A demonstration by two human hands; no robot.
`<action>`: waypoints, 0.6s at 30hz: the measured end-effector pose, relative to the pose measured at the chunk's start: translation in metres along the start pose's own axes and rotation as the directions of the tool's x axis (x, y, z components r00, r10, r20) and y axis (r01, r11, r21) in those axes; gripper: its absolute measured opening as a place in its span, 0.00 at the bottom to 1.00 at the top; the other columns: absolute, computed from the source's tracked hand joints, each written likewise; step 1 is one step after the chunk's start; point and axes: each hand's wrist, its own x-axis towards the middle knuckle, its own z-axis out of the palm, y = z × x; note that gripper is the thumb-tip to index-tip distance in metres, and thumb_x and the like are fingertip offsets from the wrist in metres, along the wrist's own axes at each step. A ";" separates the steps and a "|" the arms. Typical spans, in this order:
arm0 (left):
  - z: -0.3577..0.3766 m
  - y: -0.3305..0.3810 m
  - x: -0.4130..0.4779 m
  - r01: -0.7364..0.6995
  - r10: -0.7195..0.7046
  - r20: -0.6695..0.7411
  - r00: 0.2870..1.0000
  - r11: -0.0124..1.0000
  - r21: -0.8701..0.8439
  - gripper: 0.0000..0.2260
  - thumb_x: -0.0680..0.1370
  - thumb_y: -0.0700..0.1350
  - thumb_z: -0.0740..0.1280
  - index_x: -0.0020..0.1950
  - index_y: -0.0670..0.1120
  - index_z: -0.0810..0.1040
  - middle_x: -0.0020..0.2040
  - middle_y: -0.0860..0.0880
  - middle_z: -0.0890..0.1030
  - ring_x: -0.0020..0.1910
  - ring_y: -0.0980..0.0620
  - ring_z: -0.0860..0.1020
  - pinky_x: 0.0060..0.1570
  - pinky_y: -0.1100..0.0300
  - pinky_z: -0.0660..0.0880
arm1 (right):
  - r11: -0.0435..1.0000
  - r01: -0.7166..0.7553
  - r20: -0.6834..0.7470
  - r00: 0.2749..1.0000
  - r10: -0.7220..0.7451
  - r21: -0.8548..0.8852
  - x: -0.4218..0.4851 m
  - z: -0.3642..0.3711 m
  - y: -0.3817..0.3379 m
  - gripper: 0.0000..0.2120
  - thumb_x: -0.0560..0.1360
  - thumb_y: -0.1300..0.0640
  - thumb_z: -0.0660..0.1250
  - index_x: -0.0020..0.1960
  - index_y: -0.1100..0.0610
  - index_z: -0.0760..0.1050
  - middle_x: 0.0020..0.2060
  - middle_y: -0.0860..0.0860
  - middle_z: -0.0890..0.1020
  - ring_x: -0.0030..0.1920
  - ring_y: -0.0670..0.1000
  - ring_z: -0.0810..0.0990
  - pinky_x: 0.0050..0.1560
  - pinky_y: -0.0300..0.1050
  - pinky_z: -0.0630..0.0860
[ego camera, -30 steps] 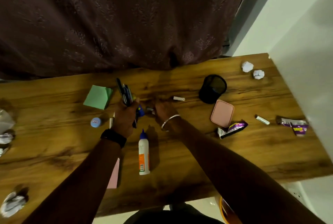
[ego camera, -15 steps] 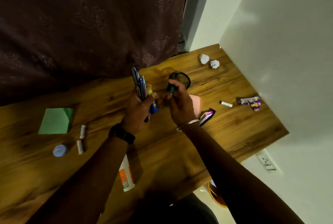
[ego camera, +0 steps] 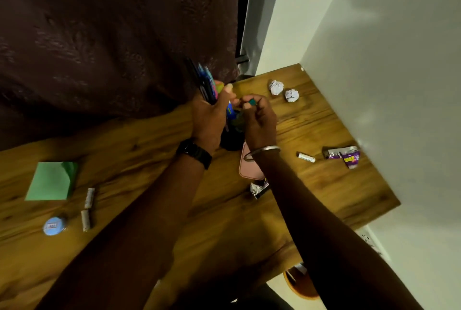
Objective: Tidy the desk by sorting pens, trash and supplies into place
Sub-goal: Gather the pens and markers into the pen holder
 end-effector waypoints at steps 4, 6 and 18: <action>0.006 -0.021 0.001 -0.083 0.090 -0.074 0.993 0.993 0.087 0.06 0.80 0.44 0.73 0.45 0.51 0.79 0.44 0.39 0.85 0.45 0.39 0.85 0.52 0.39 0.83 | 0.993 -0.057 0.006 0.998 0.056 0.100 -0.003 -0.006 0.017 0.08 0.82 0.67 0.59 0.55 0.66 0.77 0.50 0.60 0.84 0.52 0.56 0.84 0.53 0.51 0.81; 0.006 -0.032 0.003 -0.128 0.138 -0.082 0.987 0.986 0.110 0.05 0.81 0.45 0.72 0.48 0.48 0.78 0.46 0.35 0.85 0.46 0.34 0.85 0.52 0.38 0.82 | 0.987 -0.092 0.007 0.996 0.092 0.134 -0.002 -0.007 0.027 0.08 0.82 0.66 0.60 0.54 0.65 0.78 0.50 0.61 0.84 0.52 0.59 0.83 0.53 0.61 0.81; 0.024 -0.036 0.019 -0.146 0.139 -0.193 0.971 0.989 -0.025 0.09 0.82 0.45 0.71 0.49 0.41 0.75 0.41 0.36 0.82 0.39 0.39 0.81 0.43 0.37 0.81 | 0.987 -0.104 0.045 0.994 0.099 0.126 -0.006 -0.013 0.036 0.08 0.82 0.68 0.58 0.53 0.69 0.76 0.49 0.53 0.82 0.52 0.49 0.81 0.54 0.49 0.78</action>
